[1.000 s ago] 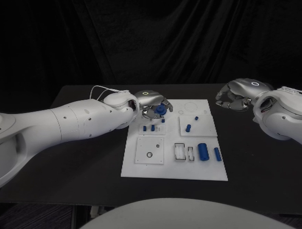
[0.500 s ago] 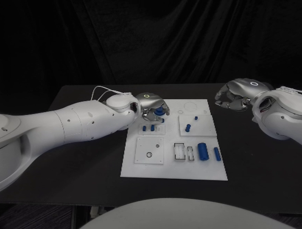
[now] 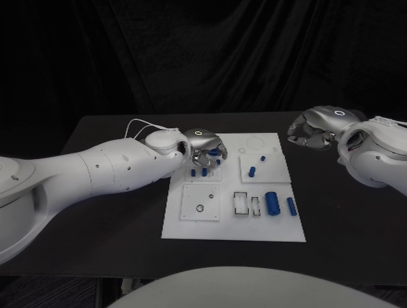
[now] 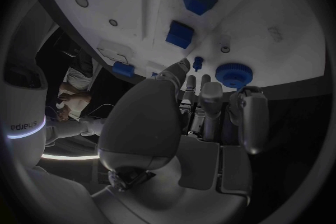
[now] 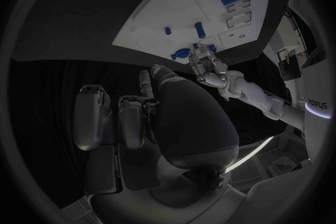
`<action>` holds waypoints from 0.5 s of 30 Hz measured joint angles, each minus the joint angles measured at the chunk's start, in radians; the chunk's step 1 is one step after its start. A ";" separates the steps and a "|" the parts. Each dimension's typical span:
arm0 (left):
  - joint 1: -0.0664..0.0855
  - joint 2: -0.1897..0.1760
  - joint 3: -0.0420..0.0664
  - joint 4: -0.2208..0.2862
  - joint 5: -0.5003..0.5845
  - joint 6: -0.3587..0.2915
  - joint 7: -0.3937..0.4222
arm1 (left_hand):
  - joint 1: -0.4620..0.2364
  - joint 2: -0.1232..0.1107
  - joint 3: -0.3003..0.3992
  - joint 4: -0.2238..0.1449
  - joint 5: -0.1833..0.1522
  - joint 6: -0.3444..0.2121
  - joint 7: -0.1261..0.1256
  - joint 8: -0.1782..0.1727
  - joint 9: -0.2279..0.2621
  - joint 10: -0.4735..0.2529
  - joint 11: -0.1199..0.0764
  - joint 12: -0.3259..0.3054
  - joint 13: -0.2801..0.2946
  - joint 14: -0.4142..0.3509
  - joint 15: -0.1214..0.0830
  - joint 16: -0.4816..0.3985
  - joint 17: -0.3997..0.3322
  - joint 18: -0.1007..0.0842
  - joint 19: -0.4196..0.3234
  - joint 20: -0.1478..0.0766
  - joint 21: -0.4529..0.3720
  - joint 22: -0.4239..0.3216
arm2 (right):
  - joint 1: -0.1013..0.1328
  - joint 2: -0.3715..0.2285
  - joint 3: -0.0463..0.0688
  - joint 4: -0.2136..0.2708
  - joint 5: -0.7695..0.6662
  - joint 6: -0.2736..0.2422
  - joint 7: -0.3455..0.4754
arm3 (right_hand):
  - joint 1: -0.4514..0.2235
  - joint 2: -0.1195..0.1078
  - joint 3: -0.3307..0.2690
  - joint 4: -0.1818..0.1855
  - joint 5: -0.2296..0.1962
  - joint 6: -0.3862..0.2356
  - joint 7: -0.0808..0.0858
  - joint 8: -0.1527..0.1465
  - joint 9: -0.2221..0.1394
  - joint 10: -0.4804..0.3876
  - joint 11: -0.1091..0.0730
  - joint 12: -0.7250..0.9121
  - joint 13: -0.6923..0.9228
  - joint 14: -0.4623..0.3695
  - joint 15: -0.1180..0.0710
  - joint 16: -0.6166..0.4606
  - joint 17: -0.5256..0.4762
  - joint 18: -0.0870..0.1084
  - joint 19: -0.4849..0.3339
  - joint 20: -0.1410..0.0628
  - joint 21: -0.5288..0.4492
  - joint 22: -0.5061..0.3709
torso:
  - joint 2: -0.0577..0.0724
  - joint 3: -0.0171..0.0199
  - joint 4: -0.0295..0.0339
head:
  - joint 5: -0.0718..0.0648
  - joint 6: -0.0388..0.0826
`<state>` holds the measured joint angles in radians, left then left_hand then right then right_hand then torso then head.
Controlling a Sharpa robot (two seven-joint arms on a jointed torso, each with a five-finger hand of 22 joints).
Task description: Assemble the parts on the task board
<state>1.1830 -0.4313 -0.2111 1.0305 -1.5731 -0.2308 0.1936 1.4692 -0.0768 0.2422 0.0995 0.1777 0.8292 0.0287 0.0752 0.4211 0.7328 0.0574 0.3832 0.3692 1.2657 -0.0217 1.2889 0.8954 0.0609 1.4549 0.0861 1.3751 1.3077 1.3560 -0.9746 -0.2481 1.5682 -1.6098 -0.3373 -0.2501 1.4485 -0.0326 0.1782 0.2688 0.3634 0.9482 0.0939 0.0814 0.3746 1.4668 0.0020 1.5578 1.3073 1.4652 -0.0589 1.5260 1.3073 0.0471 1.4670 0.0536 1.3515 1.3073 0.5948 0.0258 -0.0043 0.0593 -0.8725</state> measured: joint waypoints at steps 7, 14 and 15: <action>-0.008 0.010 0.000 -0.018 -0.002 0.007 0.000 | 0.000 0.000 0.032 -0.007 0.061 0.013 0.005 -0.002 -0.015 0.016 -0.002 -0.005 -0.016 0.003 -0.003 0.004 -0.005 0.000 0.000 0.000 0.000 0.000 | 0.000 -0.001 0.000 0.002 0.000 -0.001 0.006 | 0.000 0.000 0.000 0.000 0.000 0.000 0.000 0.000 0.000 0.000 0.000 0.000 0.000 0.000 0.000 0.000 0.000 0.000 0.000 0.000 0.000 0.000 | 0.000 -0.0004 0.0001 | -0.002 0.000; -0.013 0.018 0.000 -0.029 -0.003 0.010 -0.001 | 0.004 0.004 0.057 -0.010 0.072 0.051 0.025 -0.004 -0.018 0.054 -0.015 -0.009 -0.021 0.009 -0.009 0.004 -0.011 0.000 0.005 -0.005 0.006 0.000 | 0.000 -0.003 0.000 0.003 0.000 -0.001 0.008 | 0.000 0.000 0.000 0.000 0.000 0.000 0.000 0.000 0.000 0.000 0.000 0.000 0.000 0.000 0.000 0.000 0.000 0.000 0.000 0.000 0.000 0.000 | -0.001 -0.0005 0.0018 | -0.004 0.000; -0.014 0.019 0.000 -0.030 -0.003 0.010 -0.001 | 0.004 0.004 0.061 -0.012 0.072 0.056 0.027 -0.004 -0.019 0.061 -0.022 -0.009 -0.022 0.010 -0.010 0.005 -0.011 0.000 0.007 -0.007 0.006 0.000 | 0.000 -0.003 0.000 0.004 0.000 -0.001 0.008 | 0.000 0.000 0.000 0.000 0.000 0.000 0.000 0.000 0.000 0.000 0.000 0.000 0.000 0.000 0.000 0.000 0.000 0.000 0.000 0.000 0.000 0.001 | -0.001 -0.0005 0.0020 | -0.004 0.000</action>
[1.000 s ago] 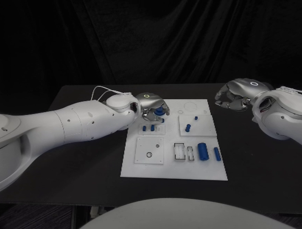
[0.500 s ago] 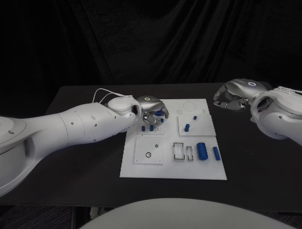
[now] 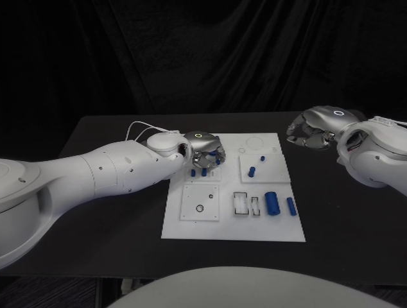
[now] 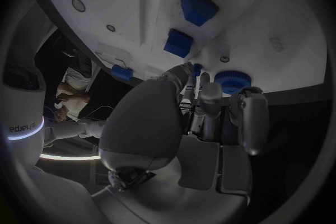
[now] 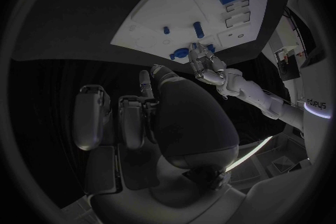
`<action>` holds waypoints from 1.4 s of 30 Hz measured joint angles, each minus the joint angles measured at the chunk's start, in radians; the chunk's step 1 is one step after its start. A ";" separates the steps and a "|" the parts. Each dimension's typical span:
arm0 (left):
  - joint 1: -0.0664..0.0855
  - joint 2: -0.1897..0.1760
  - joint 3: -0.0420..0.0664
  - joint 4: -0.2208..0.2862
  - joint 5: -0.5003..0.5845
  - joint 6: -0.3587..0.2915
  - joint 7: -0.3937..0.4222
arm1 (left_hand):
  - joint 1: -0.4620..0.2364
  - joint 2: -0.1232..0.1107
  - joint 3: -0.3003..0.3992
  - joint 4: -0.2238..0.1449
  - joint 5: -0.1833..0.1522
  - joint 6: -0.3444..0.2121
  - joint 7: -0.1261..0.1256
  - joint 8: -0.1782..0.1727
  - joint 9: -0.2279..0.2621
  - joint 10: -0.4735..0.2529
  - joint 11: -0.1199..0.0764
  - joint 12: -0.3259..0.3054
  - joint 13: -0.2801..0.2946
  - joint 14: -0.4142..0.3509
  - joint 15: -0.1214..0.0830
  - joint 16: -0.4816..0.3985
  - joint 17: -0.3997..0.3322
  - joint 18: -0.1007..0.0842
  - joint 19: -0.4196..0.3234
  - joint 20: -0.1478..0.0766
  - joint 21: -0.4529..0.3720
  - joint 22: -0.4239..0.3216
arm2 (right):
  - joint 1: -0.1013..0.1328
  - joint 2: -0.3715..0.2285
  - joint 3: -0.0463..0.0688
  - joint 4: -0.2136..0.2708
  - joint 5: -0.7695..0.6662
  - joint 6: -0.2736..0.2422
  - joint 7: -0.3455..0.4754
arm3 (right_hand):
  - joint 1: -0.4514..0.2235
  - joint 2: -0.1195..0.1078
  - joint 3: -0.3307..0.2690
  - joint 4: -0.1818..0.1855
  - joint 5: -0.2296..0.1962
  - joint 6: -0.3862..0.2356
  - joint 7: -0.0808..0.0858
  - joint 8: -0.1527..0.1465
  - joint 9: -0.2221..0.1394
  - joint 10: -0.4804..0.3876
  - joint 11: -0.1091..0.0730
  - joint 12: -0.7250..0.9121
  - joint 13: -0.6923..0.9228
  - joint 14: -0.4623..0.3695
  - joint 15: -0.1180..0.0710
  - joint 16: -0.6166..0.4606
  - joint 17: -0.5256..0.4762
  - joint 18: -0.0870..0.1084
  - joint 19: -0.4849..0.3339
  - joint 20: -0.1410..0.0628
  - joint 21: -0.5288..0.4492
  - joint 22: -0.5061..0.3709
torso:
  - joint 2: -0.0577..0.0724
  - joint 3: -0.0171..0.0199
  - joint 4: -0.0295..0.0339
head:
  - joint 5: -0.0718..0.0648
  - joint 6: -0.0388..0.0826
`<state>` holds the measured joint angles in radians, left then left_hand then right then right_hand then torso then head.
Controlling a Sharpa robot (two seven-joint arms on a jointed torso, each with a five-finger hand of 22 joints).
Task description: Assemble the parts on the task board
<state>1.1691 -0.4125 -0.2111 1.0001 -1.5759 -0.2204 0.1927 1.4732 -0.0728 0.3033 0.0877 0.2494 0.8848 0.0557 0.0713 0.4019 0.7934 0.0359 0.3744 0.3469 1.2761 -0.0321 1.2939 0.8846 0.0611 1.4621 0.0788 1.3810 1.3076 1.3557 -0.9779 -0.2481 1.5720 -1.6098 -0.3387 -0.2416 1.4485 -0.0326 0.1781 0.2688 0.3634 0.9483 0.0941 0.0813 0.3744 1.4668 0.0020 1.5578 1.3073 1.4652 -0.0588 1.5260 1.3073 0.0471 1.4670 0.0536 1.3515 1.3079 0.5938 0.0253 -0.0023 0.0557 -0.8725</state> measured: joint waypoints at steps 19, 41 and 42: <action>-0.016 0.012 0.002 -0.022 0.000 -0.037 0.004 | 0.009 0.009 0.040 -0.015 0.017 0.111 0.007 0.039 0.010 0.127 -0.017 -0.004 -0.009 0.018 -0.018 0.003 -0.008 0.000 0.005 -0.013 0.009 0.000 | 0.000 -0.002 0.000 0.002 0.000 0.001 0.000 | 0.000 0.000 0.003 -0.003 0.000 0.007 0.000 0.004 0.001 0.000 0.000 0.000 0.000 0.000 0.000 0.000 0.000 0.000 0.000 0.000 0.000 0.000 | 0.000 -0.0006 0.0005 | -0.003 0.000; 0.057 -0.162 0.003 0.197 -0.002 -0.207 0.036 | 0.011 0.005 0.035 -0.033 0.043 0.148 0.016 0.062 0.031 0.180 -0.009 -0.018 -0.010 0.017 -0.017 -0.005 -0.039 0.000 0.003 -0.018 0.003 0.000 | 0.000 -0.012 0.000 0.003 0.000 0.002 0.000 | 0.000 0.000 0.003 -0.003 0.000 0.007 0.000 0.004 0.000 0.000 0.000 0.000 0.000 0.000 0.000 -0.001 0.000 0.000 0.000 0.000 0.000 0.000 | -0.001 -0.0007 -0.0008 | -0.012 0.000; 0.066 -0.174 0.003 0.210 -0.002 -0.209 0.038 | 0.010 0.005 0.035 -0.033 0.043 0.148 0.016 0.062 0.031 0.180 -0.009 -0.021 -0.010 0.009 -0.015 -0.011 -0.049 0.000 0.003 -0.018 -0.005 0.000 | 0.000 -0.012 0.000 0.002 0.000 0.002 0.000 | 0.000 0.000 0.003 -0.003 0.000 0.007 0.000 0.004 0.000 0.000 0.000 0.000 0.000 0.000 0.000 -0.001 0.000 0.000 0.000 0.000 0.000 0.000 | -0.001 -0.0006 -0.0003 | -0.013 0.000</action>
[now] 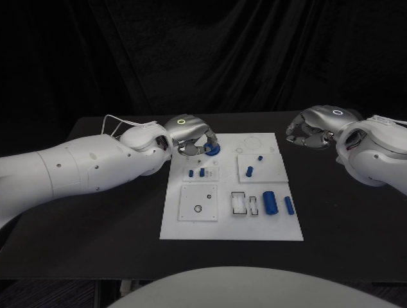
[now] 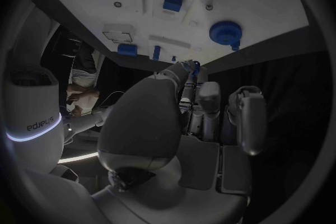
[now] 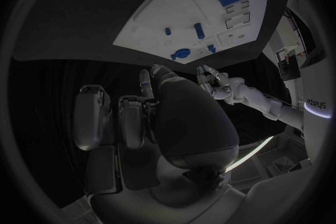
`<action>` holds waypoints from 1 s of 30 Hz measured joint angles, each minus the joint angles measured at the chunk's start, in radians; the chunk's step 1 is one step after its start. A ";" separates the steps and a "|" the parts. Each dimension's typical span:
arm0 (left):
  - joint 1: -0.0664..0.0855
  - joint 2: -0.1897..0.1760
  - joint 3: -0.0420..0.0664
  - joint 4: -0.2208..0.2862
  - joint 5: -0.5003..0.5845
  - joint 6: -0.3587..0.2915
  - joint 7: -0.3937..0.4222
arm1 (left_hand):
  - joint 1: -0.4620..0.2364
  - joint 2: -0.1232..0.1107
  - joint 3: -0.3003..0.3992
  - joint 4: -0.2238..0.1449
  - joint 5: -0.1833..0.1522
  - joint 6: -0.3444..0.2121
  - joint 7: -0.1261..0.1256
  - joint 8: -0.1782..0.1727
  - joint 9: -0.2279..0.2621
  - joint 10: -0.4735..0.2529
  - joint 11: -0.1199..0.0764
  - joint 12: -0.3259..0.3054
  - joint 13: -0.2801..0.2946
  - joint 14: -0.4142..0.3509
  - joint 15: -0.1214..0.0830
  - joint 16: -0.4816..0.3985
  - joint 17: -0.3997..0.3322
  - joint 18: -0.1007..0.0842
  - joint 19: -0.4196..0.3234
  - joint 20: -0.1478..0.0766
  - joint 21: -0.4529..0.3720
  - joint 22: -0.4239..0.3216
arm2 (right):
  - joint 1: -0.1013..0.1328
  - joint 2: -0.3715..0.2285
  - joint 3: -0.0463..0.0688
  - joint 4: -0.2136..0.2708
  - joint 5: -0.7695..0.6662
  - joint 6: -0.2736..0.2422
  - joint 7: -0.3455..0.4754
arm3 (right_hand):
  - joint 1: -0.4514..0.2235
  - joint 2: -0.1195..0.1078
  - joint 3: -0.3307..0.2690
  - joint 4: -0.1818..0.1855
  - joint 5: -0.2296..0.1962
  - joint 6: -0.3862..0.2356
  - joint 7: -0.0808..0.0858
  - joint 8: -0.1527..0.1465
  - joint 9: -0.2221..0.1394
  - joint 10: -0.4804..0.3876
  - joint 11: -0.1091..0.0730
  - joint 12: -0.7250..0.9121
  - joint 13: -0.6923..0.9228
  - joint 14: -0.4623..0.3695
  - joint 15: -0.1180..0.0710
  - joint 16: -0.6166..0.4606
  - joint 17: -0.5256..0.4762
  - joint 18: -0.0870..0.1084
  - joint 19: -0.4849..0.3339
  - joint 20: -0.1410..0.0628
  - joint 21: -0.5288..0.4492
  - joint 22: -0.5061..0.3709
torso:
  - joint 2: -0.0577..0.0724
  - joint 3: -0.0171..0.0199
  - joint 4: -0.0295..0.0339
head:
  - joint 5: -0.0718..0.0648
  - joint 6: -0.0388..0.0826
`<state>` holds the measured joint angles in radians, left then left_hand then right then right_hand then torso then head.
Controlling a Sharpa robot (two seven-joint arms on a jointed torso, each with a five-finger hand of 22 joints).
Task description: Assemble the parts on the task board
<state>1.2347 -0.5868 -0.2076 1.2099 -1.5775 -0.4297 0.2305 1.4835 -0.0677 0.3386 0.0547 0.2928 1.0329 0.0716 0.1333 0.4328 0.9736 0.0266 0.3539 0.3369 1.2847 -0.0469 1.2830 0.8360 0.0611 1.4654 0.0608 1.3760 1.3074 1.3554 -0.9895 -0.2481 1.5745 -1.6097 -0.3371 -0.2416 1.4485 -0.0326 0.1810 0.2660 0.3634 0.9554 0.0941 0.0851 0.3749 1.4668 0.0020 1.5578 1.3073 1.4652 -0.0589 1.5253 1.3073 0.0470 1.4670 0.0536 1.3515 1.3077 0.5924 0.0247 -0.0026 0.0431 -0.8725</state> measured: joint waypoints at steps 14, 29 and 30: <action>0.016 -0.089 -0.003 0.051 0.000 0.030 0.009 | -0.012 0.012 -0.003 0.003 -0.017 -0.004 -0.004 -0.006 0.001 -0.005 -0.005 -0.022 -0.010 -0.027 0.001 -0.017 -0.035 0.000 -0.018 0.004 -0.029 0.000 | -0.014 0.001 0.000 -0.007 0.005 0.002 0.000 | 0.000 0.000 0.000 0.000 0.000 0.000 0.000 0.000 0.000 0.000 0.000 0.000 0.000 0.000 0.000 0.000 0.000 0.000 0.000 0.000 0.000 0.000 | 0.000 0.0020 0.0047 | 0.003 0.000; -0.058 -0.061 -0.005 -0.023 -0.001 0.064 0.008 | -0.012 0.012 -0.003 0.003 -0.017 -0.006 -0.005 -0.010 0.007 -0.005 -0.005 -0.022 -0.012 -0.029 0.002 -0.017 -0.038 0.000 -0.018 0.004 -0.029 0.000 | -0.019 -0.013 0.000 -0.003 0.008 0.006 0.000 | 0.000 0.000 0.000 0.000 0.000 0.000 0.000 0.000 0.000 0.000 0.000 0.000 0.000 0.000 0.000 0.000 0.000 0.000 0.000 0.000 0.000 0.000 | 0.000 0.0017 0.0078 | 0.003 0.000; -0.059 -0.059 -0.005 -0.026 -0.001 0.064 0.007 | -0.012 0.012 -0.003 0.003 -0.017 -0.006 -0.005 -0.010 0.006 -0.005 -0.005 -0.022 -0.012 -0.029 0.002 -0.017 -0.038 0.000 -0.018 0.004 -0.029 0.000 | -0.019 -0.014 0.000 -0.003 0.008 0.007 0.000 | 0.000 0.000 0.000 0.000 0.000 0.000 0.000 0.000 0.000 0.000 0.000 0.000 0.000 0.000 0.000 0.000 0.000 0.000 0.000 0.000 0.000 0.000 | -0.001 0.0019 0.0075 | 0.004 0.000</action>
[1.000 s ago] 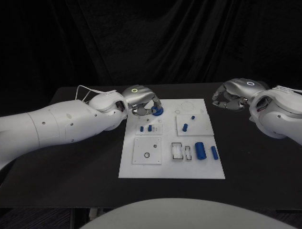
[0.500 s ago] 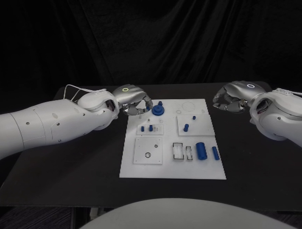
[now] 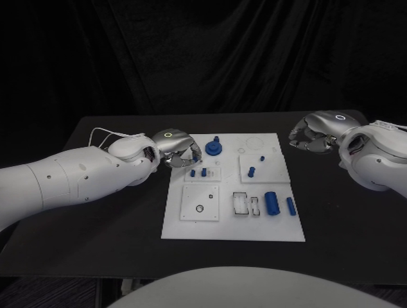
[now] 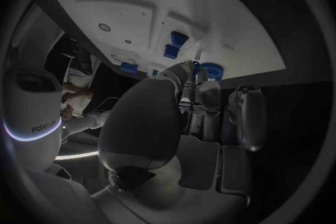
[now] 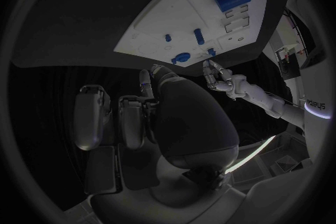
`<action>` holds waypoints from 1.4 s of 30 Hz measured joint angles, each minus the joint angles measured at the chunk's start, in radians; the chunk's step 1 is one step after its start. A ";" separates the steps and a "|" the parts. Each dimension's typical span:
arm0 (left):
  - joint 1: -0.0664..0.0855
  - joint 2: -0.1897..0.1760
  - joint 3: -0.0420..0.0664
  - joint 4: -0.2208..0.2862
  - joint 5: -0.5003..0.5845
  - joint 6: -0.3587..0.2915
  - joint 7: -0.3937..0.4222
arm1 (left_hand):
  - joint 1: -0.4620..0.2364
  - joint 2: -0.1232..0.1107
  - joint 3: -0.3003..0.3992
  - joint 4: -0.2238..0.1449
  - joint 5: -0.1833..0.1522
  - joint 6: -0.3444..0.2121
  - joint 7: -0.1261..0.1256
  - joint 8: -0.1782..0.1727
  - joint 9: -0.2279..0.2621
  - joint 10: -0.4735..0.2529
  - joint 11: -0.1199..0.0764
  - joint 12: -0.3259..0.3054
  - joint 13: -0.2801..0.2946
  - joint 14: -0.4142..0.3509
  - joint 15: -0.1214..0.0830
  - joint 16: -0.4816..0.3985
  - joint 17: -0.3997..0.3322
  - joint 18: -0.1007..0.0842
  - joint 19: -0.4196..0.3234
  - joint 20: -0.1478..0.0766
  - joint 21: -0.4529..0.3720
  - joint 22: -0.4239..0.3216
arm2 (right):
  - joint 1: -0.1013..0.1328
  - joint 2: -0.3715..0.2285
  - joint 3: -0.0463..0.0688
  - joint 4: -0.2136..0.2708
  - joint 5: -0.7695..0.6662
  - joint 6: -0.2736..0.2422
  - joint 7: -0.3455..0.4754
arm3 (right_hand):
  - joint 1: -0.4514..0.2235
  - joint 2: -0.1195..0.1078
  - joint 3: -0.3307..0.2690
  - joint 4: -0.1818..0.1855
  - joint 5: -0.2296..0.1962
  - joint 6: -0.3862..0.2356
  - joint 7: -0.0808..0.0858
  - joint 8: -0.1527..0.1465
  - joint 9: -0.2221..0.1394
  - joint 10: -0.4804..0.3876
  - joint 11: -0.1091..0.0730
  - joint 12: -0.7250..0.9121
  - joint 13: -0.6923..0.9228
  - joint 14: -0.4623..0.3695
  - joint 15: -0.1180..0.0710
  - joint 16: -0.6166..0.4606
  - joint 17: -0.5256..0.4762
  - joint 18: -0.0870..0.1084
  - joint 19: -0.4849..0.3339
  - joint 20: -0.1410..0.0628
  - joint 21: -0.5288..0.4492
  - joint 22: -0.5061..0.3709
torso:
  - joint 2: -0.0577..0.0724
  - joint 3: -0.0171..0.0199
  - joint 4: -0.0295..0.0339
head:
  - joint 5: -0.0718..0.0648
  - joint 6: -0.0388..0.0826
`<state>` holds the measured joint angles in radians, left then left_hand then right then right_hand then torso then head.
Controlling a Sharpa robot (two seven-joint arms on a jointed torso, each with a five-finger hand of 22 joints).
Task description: Assemble the parts on the task board
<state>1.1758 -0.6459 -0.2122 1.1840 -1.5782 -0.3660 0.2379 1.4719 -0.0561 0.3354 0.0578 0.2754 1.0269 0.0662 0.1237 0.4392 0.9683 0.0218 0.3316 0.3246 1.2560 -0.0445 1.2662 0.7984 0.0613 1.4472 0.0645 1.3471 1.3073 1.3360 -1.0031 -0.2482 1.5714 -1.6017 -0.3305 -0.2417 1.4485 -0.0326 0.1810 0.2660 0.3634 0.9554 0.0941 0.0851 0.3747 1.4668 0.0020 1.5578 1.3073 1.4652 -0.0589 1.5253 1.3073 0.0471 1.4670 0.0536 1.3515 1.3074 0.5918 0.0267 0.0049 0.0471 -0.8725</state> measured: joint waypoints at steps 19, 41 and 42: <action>-0.023 0.059 0.001 -0.067 0.000 -0.019 0.005 | 0.000 0.000 0.000 0.000 -0.002 -0.004 0.003 -0.003 -0.001 0.003 0.004 0.000 0.001 -0.002 0.002 -0.004 0.000 0.000 0.000 0.000 0.000 0.000 | -0.001 0.003 0.000 0.000 0.001 0.005 0.000 | 0.000 0.000 0.000 0.000 0.000 0.000 0.000 0.000 0.000 0.000 0.000 0.000 0.000 0.000 0.000 0.000 0.000 0.000 0.000 0.000 0.000 0.000 | 0.000 0.0020 -0.0047 | 0.005 0.000; -0.029 0.079 0.001 -0.096 0.000 -0.062 -0.002 | 0.000 0.000 -0.003 -0.003 -0.004 -0.005 0.002 -0.004 -0.001 0.013 0.006 -0.004 0.006 -0.002 0.002 -0.004 0.009 0.000 0.000 0.000 0.000 0.000 | -0.003 0.008 0.000 -0.004 0.002 0.010 0.000 | 0.000 0.000 0.000 0.000 0.000 0.000 0.000 0.000 0.000 0.000 0.000 0.000 0.000 0.000 0.000 0.000 0.000 0.000 0.000 0.000 0.000 0.000 | -0.001 0.0021 -0.0047 | 0.005 0.000; -0.029 0.079 0.001 -0.096 0.000 -0.063 -0.003 | 0.000 0.000 -0.003 -0.003 -0.004 -0.005 0.002 -0.004 0.000 0.013 0.006 -0.004 0.006 -0.002 0.002 -0.004 0.008 0.000 0.000 0.000 0.000 0.000 | -0.003 0.008 0.000 -0.004 0.002 0.010 0.000 | 0.000 0.000 0.000 0.000 0.000 0.000 0.000 0.000 0.000 0.000 0.000 0.000 0.000 0.000 0.000 0.000 0.000 0.000 0.000 0.000 0.000 0.000 | -0.001 0.0021 -0.0047 | 0.006 0.000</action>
<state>1.1470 -0.5669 -0.2115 1.0877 -1.5784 -0.4285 0.2353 1.4721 -0.0564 0.3327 0.0551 0.2717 1.0216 0.0680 0.1196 0.4389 0.9817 0.0277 0.3278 0.3308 1.2543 -0.0427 1.2623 0.8061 0.0613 1.4473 0.0645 1.3472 1.3073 1.3334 -0.9948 -0.2482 1.5677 -1.5998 -0.3203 -0.2415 1.4485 -0.0326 0.1810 0.2660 0.3634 0.9554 0.0941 0.0850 0.3745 1.4668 0.0020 1.5578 1.3073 1.4652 -0.0589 1.5253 1.3073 0.0471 1.4670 0.0536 1.3515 1.3078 0.5909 0.0288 0.0002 0.0528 -0.8725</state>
